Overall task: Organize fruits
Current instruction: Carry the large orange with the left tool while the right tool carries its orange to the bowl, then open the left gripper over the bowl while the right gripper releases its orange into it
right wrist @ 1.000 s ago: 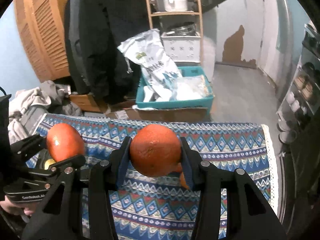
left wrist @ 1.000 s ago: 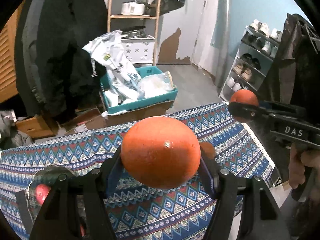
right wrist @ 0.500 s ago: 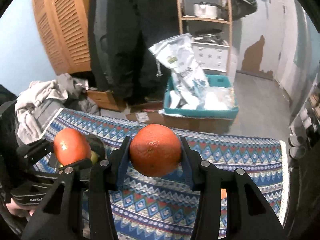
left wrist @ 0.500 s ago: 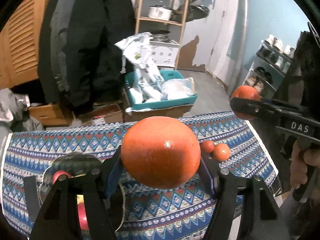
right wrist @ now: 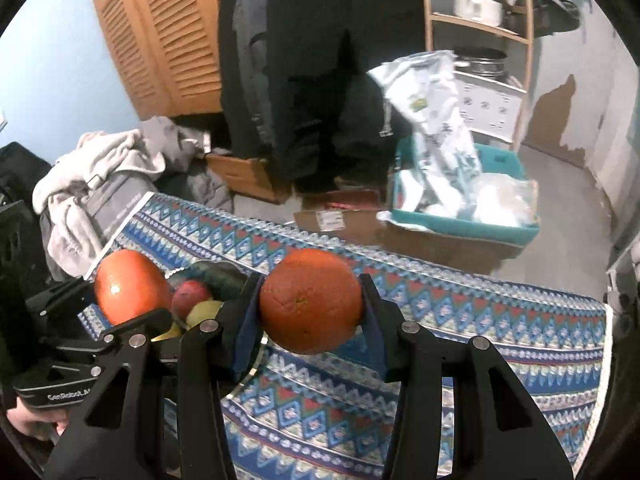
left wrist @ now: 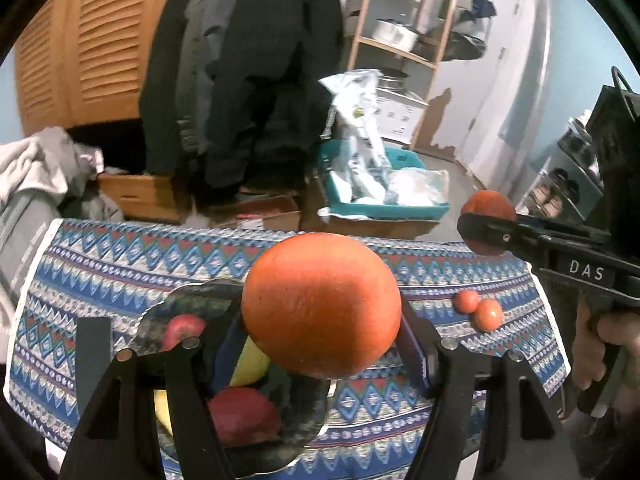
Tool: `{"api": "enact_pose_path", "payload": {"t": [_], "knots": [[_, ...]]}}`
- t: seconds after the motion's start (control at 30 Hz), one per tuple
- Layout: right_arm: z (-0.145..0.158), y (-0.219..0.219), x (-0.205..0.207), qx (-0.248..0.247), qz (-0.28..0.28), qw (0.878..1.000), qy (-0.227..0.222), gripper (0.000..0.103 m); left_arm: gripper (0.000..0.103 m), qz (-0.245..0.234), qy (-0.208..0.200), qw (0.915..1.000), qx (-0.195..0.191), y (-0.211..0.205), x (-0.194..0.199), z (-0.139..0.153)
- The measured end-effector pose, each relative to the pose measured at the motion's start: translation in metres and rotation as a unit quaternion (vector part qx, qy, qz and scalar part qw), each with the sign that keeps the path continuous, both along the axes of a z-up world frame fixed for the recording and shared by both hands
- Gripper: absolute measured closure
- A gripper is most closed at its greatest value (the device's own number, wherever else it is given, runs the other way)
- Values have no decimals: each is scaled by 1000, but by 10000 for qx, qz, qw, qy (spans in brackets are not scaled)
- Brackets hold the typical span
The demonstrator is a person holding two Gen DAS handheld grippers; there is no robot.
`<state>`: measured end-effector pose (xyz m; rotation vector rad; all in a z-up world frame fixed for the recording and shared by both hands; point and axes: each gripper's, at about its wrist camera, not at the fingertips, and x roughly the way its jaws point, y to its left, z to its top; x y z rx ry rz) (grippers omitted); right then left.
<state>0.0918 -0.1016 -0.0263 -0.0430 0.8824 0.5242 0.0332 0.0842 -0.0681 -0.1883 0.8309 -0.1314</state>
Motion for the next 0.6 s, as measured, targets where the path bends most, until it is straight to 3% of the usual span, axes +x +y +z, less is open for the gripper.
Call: {"api": "enact_pose_path", "payload": {"t": [0.47, 0.6], "knots": [[-48, 72, 14, -170, 509, 9968, 585, 57, 34, 590, 652, 9961, 20, 65, -1, -63], [-58, 84, 15, -264, 598, 9955, 684, 57, 34, 666, 833, 9942, -131, 77, -1, -79]]}}
